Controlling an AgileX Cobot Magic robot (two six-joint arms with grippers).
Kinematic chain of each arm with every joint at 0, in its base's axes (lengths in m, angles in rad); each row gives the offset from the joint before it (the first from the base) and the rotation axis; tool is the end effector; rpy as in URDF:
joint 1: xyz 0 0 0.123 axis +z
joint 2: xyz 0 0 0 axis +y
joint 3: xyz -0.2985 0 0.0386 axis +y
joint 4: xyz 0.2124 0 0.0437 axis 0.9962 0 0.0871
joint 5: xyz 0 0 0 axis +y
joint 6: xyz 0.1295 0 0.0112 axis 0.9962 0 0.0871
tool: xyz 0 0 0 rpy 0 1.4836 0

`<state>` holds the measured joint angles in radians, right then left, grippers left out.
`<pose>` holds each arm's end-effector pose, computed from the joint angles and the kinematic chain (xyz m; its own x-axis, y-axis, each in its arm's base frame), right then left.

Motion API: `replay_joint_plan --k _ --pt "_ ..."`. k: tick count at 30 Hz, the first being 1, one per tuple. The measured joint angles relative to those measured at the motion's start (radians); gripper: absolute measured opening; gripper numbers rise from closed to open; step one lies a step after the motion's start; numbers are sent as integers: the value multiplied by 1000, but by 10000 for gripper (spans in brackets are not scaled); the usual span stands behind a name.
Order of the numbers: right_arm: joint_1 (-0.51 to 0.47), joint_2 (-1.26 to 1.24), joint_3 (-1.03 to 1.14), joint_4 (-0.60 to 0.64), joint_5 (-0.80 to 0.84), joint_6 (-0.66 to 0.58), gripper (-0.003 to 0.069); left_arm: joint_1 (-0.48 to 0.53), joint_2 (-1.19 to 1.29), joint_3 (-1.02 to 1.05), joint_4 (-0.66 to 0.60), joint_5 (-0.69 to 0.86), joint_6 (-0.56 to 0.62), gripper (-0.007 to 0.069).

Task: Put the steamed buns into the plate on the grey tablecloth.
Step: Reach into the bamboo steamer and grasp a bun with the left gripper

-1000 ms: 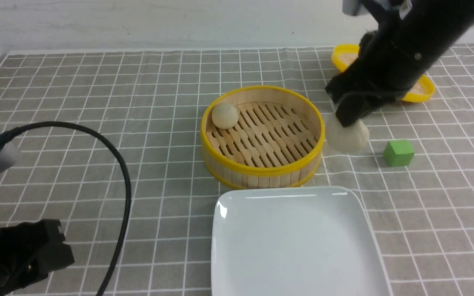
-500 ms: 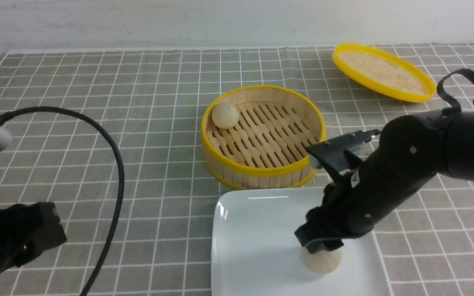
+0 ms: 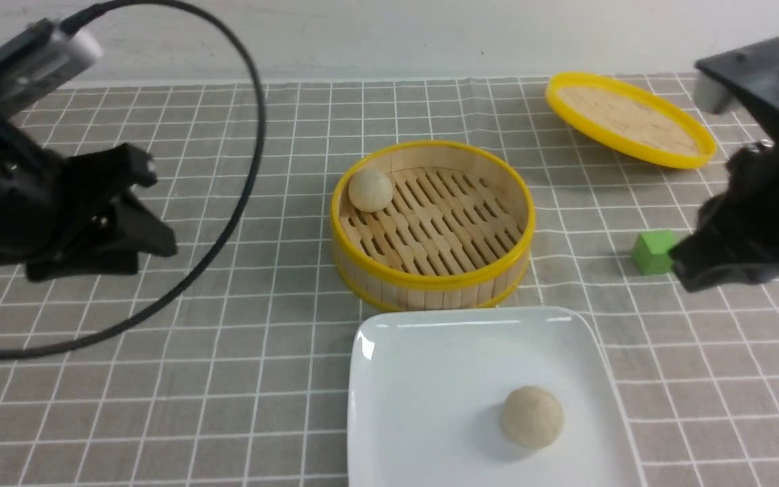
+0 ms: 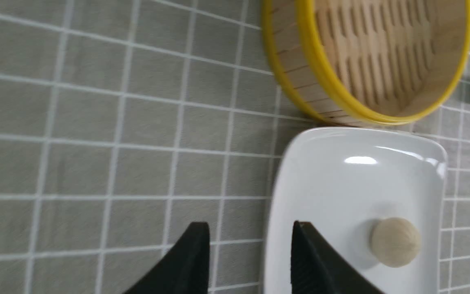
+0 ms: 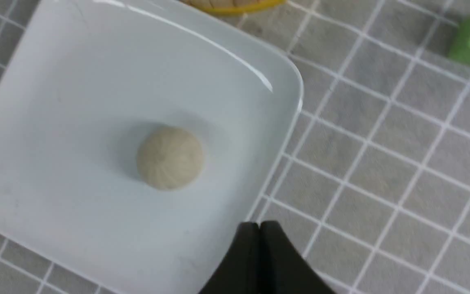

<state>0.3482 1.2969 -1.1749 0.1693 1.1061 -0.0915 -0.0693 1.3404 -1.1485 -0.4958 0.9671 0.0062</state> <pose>0.2064 0.0958 0.3218 -0.8461 -0.3230 -0.4240 -0.4098 0.9028 0.1302 0.2456 -0.0681 0.3234 -0.8874 -0.2036 -0.4135 0.0168 0.8822 -0.4706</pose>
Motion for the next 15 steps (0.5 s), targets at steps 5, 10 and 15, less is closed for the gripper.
replay_joint_plan --k 5,10,15 --pt "-53 -87 137 -4 -5 0 -15 -174 222 -213 11 -2 11 335" --pt "-61 -102 246 14 -69 0 -15 -295 516 -542 74 -2 -6 395" --pt "-61 -102 254 23 -96 0 -13 -334 770 -835 192 60 -50 439"
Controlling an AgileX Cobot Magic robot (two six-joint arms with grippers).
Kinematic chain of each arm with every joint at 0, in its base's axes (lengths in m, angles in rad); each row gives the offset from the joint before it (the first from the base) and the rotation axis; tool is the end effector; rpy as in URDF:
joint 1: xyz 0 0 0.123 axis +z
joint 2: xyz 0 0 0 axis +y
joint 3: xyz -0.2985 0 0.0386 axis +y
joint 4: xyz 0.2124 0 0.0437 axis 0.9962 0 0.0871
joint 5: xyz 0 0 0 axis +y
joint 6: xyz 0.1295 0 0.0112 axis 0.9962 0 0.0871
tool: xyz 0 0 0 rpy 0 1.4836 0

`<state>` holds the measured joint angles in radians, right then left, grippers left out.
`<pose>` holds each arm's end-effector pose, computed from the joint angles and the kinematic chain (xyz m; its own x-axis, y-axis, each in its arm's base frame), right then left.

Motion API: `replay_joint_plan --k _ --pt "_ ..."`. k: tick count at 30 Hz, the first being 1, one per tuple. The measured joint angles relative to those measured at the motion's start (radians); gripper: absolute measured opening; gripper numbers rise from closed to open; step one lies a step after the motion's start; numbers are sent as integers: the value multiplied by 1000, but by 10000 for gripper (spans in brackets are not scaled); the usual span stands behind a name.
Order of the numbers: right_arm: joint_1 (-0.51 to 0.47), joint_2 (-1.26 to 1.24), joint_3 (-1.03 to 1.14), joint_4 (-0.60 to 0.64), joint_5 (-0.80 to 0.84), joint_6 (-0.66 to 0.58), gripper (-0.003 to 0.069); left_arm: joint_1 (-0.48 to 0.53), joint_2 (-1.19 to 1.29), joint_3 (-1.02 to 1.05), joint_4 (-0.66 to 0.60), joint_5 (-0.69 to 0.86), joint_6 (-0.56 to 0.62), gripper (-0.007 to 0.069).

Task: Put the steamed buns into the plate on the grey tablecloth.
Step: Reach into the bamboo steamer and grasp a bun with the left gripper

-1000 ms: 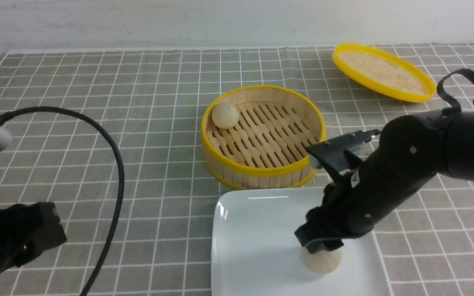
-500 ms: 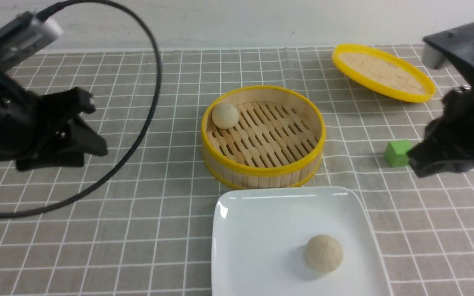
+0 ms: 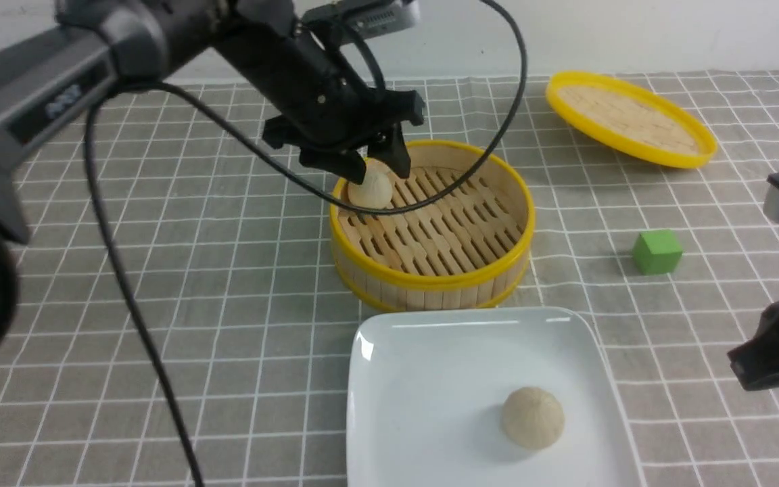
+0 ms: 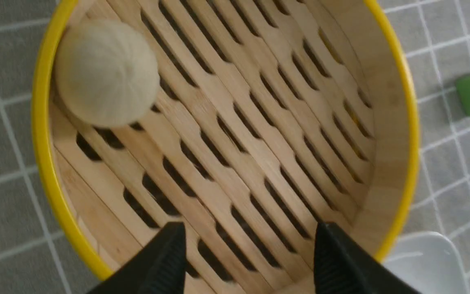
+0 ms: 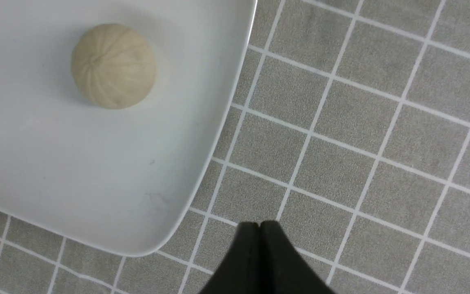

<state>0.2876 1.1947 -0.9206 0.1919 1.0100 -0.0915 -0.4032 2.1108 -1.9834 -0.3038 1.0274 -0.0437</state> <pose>0.1765 0.0741 0.2803 -0.8935 -0.2525 -0.3713 -0.3275 0.9322 0.1541 0.4152 -0.2133 0.2667 -0.8807 0.1623 -0.4451 0.3252 0.8903 -0.3187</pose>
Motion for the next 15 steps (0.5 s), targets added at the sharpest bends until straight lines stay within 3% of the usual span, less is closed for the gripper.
replay_joint_plan --k 6,15 --pt "0 0 0 1 -17 0 -8 -11 169 -212 125 48 -47 447" --pt "0 0 0 4 -45 0 -3 -20 253 -266 293 -62 -150 402"
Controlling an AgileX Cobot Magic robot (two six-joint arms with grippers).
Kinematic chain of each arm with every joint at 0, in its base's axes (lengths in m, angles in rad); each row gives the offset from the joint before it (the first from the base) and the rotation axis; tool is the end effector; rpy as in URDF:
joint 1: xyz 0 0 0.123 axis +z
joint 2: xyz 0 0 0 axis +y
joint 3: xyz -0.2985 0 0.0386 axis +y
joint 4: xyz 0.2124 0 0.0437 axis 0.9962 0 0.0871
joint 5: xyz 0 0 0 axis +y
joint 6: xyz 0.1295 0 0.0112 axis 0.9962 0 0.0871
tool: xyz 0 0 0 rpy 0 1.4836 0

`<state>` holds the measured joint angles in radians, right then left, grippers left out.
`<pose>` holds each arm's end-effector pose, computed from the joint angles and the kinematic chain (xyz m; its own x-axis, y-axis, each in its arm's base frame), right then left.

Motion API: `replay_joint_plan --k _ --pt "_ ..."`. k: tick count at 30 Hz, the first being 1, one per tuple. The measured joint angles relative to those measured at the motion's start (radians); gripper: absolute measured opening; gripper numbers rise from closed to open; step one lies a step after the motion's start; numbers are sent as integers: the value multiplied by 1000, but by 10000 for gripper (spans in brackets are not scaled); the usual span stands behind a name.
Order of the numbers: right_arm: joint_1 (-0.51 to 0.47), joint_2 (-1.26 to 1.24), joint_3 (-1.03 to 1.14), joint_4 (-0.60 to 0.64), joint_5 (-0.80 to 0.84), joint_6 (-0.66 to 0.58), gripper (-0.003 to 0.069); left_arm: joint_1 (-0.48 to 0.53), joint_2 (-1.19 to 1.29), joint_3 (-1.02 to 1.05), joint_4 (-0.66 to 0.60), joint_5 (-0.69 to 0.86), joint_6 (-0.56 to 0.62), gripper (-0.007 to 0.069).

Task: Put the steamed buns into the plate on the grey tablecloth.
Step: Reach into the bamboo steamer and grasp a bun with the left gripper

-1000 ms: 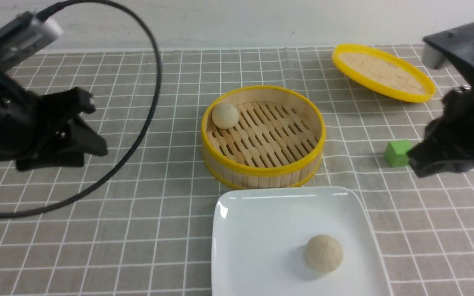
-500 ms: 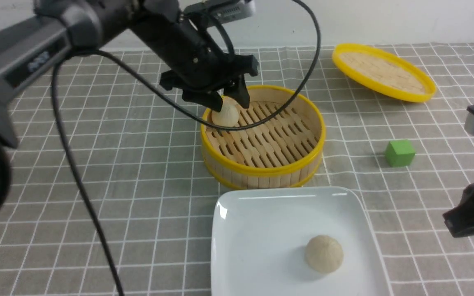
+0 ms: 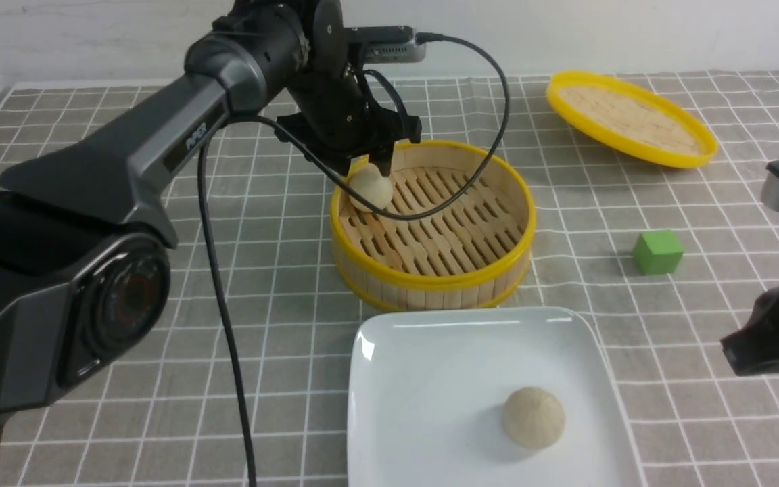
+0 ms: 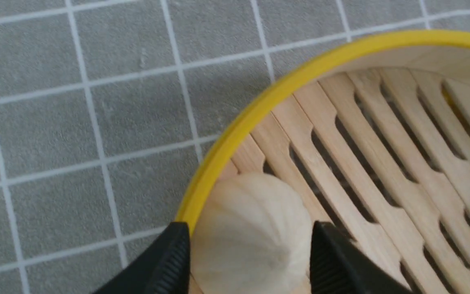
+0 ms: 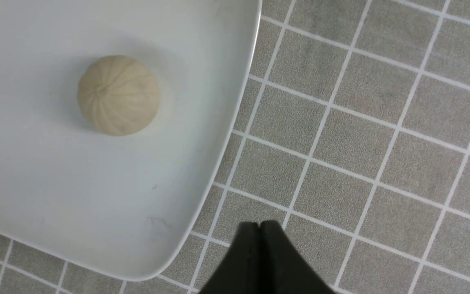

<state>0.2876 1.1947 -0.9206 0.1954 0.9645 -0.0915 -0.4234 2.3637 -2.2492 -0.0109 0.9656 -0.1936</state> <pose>0.1818 0.0754 0.2826 -0.8792 -0.2387 -0.4123 -0.3254 0.9330 0.1537 0.4797 -0.2174 0.2152 -0.8309 0.1568 -0.5339 0.2555 0.9599 -0.1158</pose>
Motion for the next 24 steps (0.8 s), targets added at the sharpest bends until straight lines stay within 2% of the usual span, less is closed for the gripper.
replay_joint_plan --k 9,17,20,21,24 --pt "0 1 0 1 -12 0 1 -20 46 -5 24 -48 -3 270" --pt "0 1 0 1 -13 0 8 -20 46 -6 24 -18 -3 217" --pt "0 1 0 1 -14 0 11 -20 38 -6 24 17 -3 161" --pt "0 1 0 1 -15 0 13 -20 25 -6 24 60 11 93" --pt "0 1 0 1 -17 0 15 -20 -35 -5 24 138 43 29"
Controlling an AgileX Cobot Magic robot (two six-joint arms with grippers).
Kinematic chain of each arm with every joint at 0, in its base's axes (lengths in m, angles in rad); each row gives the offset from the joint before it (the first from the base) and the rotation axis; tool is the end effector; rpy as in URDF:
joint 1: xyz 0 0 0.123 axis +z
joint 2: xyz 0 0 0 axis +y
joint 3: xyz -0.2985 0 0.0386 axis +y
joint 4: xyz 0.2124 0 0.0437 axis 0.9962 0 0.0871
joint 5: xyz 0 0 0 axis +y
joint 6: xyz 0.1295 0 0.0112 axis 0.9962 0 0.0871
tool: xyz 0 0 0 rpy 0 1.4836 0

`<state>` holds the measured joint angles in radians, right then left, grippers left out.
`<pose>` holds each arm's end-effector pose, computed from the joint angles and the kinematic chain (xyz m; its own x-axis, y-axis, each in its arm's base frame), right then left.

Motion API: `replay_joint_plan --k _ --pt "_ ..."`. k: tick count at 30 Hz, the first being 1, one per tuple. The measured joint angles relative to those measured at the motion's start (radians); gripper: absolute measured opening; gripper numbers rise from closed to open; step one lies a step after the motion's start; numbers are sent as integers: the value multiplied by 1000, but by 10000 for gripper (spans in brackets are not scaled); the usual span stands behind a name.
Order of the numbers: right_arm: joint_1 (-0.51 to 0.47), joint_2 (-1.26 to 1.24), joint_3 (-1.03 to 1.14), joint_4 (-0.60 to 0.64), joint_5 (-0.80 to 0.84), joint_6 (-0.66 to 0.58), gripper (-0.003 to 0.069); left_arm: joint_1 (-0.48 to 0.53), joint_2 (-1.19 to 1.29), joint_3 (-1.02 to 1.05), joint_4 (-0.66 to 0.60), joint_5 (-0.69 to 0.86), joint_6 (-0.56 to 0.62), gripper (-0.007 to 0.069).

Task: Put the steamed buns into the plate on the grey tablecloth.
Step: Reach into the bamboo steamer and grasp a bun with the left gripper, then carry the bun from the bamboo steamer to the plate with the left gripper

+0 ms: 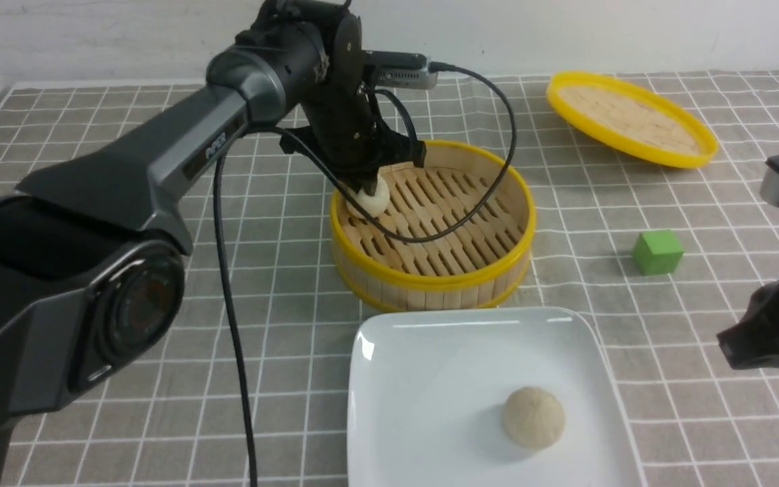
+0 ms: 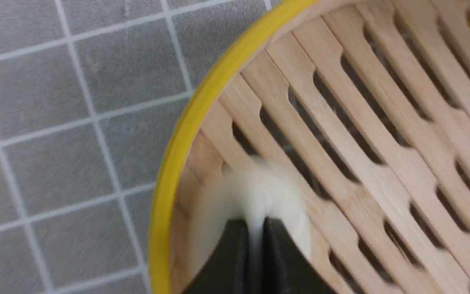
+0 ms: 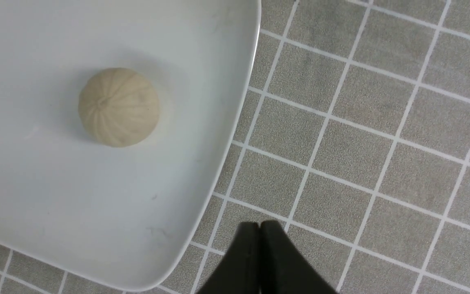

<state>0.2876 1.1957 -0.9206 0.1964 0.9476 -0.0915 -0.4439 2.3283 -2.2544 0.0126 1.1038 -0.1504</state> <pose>0.1839 0.0759 0.2833 -0.8738 -0.2337 -0.4265 -0.3244 0.9334 0.1534 0.4595 -0.2169 0.2259 -0.8538 0.2463 -0.4587 0.3048 0.9507 -0.0568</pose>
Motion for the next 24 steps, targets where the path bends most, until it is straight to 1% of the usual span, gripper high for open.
replay_joint_plan --k 1,4,6,7,9,10,13,15,16,17,19,22,24 --pt "0 0 0 0 -1 0 15 0 -6 0 0 6 0 28" --pt "0 1 0 0 -10 0 18 0 -138 4 -13 108 3 26" --pt "0 1 0 1 -17 0 19 0 -190 23 -30 119 4 26" --pt "0 1 0 6 -24 0 20 0 -263 72 -59 126 13 26" --pt "0 1 0 4 -25 0 22 0 -313 121 -83 131 19 26" --pt "0 1 0 5 -26 0 24 0 -356 193 -120 133 22 26" --pt "0 1 0 5 -29 0 27 -7 -408 370 -202 132 35 26" --pt "0 1 0 4 -31 0 29 -17 -419 447 -229 132 50 26" --pt "0 1 0 4 -31 0 29 -43 -422 537 -260 132 67 26" --pt "0 1 0 4 -31 0 29 -52 -422 557 -266 128 70 26" --pt "0 1 0 4 -37 0 29 -116 -406 652 -289 61 83 27" --pt "0 -3 0 3 -28 0 29 -181 -361 680 -296 -25 84 32" --pt "0 -19 -3 -10 2 0 30 -210 -332 684 -294 -54 80 38"
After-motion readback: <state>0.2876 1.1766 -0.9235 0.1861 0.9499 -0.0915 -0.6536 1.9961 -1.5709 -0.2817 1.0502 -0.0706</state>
